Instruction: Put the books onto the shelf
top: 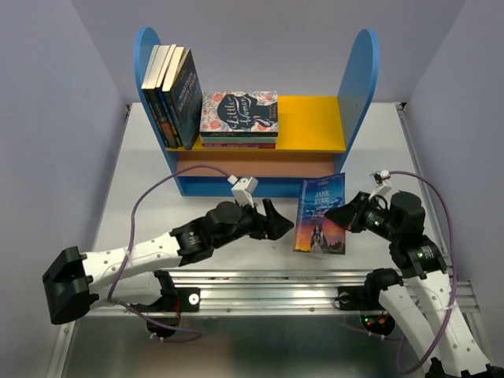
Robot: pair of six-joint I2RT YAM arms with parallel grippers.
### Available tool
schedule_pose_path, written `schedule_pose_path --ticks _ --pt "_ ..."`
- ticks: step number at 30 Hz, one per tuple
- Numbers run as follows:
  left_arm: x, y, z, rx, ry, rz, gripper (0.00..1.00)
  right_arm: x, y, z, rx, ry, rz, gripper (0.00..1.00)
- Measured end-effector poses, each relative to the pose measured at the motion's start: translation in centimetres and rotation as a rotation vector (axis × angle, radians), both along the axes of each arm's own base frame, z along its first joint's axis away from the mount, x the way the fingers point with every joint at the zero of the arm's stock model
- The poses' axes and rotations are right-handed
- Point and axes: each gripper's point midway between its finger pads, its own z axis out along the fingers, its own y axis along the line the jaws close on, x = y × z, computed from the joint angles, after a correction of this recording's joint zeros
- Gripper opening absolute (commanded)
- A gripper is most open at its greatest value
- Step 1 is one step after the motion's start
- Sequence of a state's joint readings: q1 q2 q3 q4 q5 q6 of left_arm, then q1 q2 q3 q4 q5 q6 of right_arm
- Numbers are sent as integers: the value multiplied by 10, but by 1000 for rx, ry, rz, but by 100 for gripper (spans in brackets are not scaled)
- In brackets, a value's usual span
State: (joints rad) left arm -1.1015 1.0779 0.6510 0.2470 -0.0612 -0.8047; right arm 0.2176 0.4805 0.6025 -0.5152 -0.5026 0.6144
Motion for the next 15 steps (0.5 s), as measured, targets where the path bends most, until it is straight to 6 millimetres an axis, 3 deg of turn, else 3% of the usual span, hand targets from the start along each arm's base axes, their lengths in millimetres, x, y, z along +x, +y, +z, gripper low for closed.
schedule_pose_path --ticks 7,9,15 --pt "-13 30 10 -121 -28 17 99 -16 22 63 146 -193 158 1" --pt "-14 34 14 -145 -36 19 99 -23 29 82 200 -242 209 1" --pt "-20 33 40 -250 -80 -11 99 -39 37 111 277 -313 307 1"
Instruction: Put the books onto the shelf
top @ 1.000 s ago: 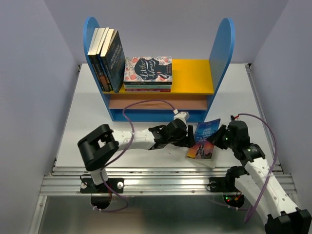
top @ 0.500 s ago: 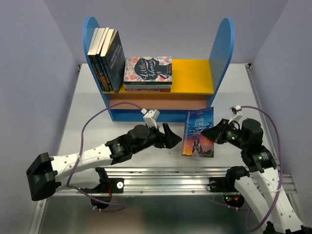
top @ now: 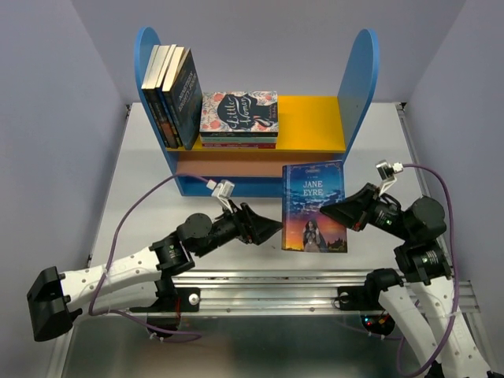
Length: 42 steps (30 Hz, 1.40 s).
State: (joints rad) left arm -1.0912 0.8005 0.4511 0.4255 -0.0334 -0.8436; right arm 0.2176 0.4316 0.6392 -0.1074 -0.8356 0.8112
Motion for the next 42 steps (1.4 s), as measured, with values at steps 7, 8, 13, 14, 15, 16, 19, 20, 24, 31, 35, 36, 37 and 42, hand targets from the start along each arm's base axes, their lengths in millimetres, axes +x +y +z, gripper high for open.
schedule_pose_path --ticks 7,8,13,14,15,16,19,20,24,31,35,36,37,42 --pt "-8 -10 22 -77 -64 -70 99 -16 5 16 36 -34 88 1" --pt "-9 -12 22 -78 -71 -78 99 -18 6 18 40 -36 101 1" --pt "-9 -15 25 -78 -104 -93 99 -29 7 29 59 -71 153 1" --pt "-9 -16 28 -83 -113 -97 99 -31 8 32 65 -85 162 1" --pt "-9 -16 31 -87 -119 -100 99 -33 8 34 69 -93 168 1" --pt "-9 -16 34 -94 -128 -102 99 -35 8 37 74 -103 176 1" --pt "-12 -17 42 -119 -147 -120 99 -42 8 44 86 -134 199 1" --pt "-13 -17 44 -124 -151 -125 99 -43 8 45 88 -137 204 1" --pt "-20 -18 56 -166 -178 -162 99 -52 8 55 107 -170 239 1" --pt "-28 -23 70 -226 -217 -220 99 -63 9 56 121 -195 301 1" --pt "-30 -26 79 -243 -234 -245 99 -63 10 49 115 -176 316 1" --pt "-31 -27 84 -252 -241 -251 99 -63 10 48 114 -172 317 1" --pt "-32 -27 88 -258 -247 -257 98 -62 10 46 113 -167 317 1" --pt "-32 -30 92 -260 -253 -273 85 -57 11 39 112 -151 314 1"
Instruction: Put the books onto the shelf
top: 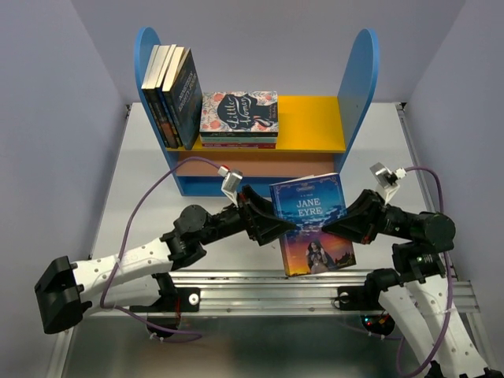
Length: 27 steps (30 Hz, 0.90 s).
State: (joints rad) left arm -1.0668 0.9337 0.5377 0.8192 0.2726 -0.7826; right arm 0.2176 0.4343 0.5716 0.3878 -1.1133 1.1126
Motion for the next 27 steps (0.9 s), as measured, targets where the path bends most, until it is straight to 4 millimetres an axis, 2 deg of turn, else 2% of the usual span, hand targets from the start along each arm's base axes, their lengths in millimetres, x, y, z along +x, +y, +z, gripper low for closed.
schedule_pose_path --ticks 5,13,15,16,18,21,24,25,26,27 --pt "6 -7 -11 34 17 5 75 9 2 -9 -14 22 -4 1" --pt "15 -6 -18 59 30 40 41 22 3 -28 -61 42 -46 1" --pt "16 -5 -17 56 30 46 26 27 3 -33 -74 54 -68 1" --pt "16 -4 -16 52 32 50 7 30 3 -37 -84 59 -81 1" --pt "17 -2 -13 45 27 61 0 38 3 -42 -95 62 -108 1" --pt "20 -2 -17 65 28 79 0 47 3 -51 -116 89 -133 1" --pt "24 -1 -23 86 37 97 0 52 2 -59 -137 104 -151 33" --pt "25 -1 -25 94 39 102 0 54 2 -62 -144 112 -158 52" --pt "26 -1 -27 103 39 108 0 55 2 -64 -150 115 -164 87" --pt "26 -1 -29 111 39 111 0 58 1 -66 -155 119 -180 96"
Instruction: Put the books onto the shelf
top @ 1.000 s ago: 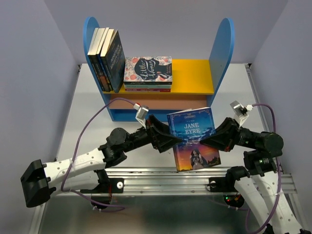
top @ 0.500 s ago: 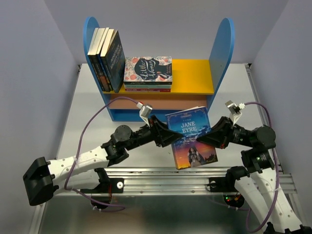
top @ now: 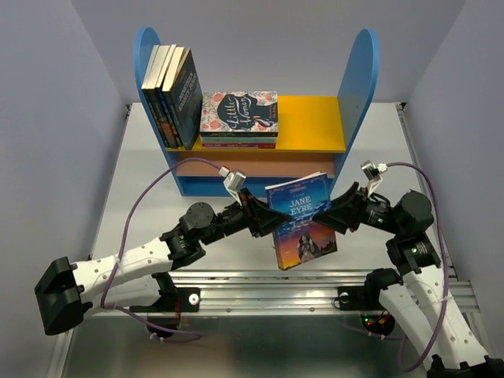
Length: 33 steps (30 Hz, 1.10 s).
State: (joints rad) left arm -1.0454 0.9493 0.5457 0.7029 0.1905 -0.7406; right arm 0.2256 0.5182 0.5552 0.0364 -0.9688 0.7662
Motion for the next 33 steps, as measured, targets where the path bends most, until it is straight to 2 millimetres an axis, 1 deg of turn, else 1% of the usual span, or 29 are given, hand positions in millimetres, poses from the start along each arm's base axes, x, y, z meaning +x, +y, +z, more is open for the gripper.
schedule_pose_path --ticks 1,4,6,7,9,11,13,15,16,17,18,20,21,24,25,26,27,30,32,33 --pt "-1 1 -4 21 1 0 0 5 -1 -2 -5 5 -24 100" --pt "-2 6 -24 120 3 22 0 14 -4 -5 -30 -8 -78 100" --pt "0 9 -29 164 -1 36 0 19 -8 -4 -48 -8 -118 100" --pt "1 12 -29 187 -9 46 0 21 -9 -3 -53 -12 -135 100" --pt "4 17 -23 207 -29 76 0 26 -14 1 -70 -25 -187 100" --pt "8 23 -8 207 -57 115 0 29 -18 4 -80 -37 -227 100" --pt "14 31 15 200 -96 160 0 34 -25 5 -94 -47 -288 100" --pt "17 38 39 174 -135 197 0 41 -34 2 -116 -52 -366 100" --pt "18 43 58 156 -168 220 0 43 -38 0 -125 -49 -394 100" --pt "19 47 72 140 -190 237 0 49 -46 -5 -149 -42 -460 100" --pt "19 52 91 116 -219 255 0 49 -48 -5 -151 -46 -473 100" --pt "19 61 121 77 -268 285 0 53 -58 -11 -178 -42 -538 100" --pt "18 66 136 60 -295 299 0 55 -62 -13 -190 -42 -562 100" --pt "16 75 172 26 -359 322 0 59 -69 -21 -224 -28 -601 100" --pt "16 78 191 9 -390 337 0 60 -70 -23 -233 -23 -609 100" --pt "17 80 199 5 -406 348 0 60 -71 -25 -240 -21 -612 100" --pt "19 84 216 0 -434 375 0 60 -72 -27 -247 -16 -617 100" --pt "27 89 243 1 -493 435 0 62 -74 -31 -264 -6 -626 100" --pt "34 90 253 21 -521 478 0 63 -75 -34 -276 3 -629 100" --pt "43 92 261 41 -535 532 0 64 -76 -38 -288 11 -632 100"
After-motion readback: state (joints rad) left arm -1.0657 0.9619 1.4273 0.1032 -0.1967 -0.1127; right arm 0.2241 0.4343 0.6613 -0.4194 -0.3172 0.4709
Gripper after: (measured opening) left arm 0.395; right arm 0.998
